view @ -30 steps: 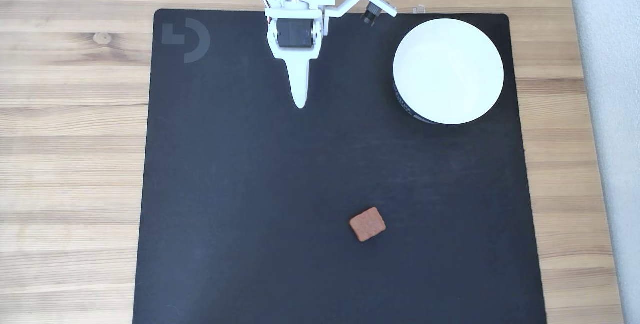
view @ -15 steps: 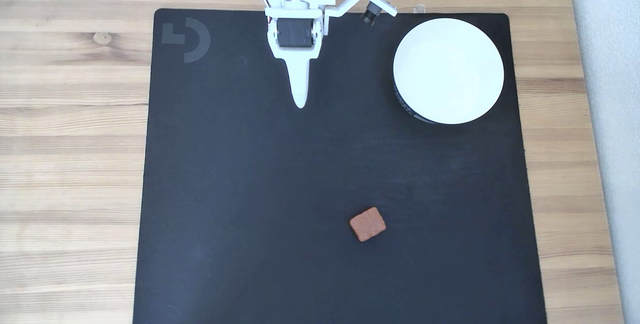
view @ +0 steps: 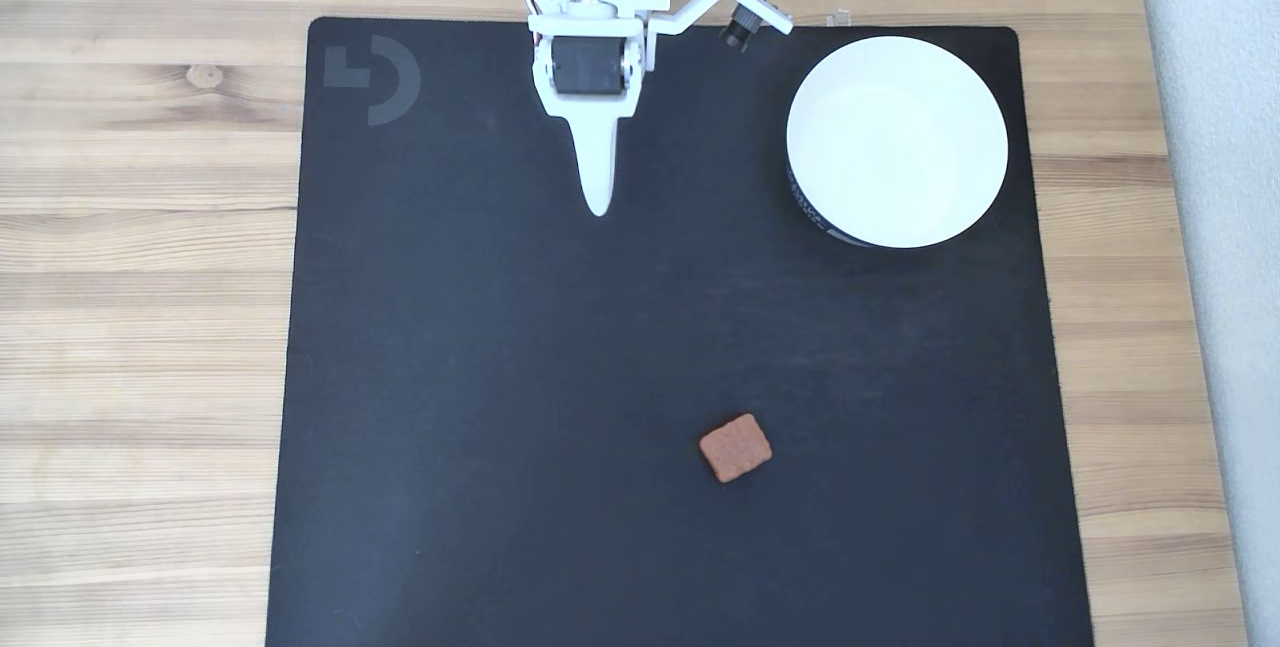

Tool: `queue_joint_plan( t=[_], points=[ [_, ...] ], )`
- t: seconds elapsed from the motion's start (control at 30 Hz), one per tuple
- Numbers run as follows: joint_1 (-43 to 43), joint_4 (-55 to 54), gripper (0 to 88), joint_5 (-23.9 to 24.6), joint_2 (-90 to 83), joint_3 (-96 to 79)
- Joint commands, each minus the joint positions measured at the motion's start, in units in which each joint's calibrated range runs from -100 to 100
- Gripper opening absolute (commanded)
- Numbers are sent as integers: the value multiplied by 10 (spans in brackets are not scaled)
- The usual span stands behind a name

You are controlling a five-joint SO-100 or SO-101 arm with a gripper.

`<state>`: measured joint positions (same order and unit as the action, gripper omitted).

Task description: Pick up the toy and place it on the plate

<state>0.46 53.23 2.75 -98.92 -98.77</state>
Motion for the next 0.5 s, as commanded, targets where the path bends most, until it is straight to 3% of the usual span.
queue_joint_plan(
  t=[0.0,0.47],
  points=[
    [-5,1,25,1,-3,-6],
    [-8,1,25,1,-3,-6]
  ],
)
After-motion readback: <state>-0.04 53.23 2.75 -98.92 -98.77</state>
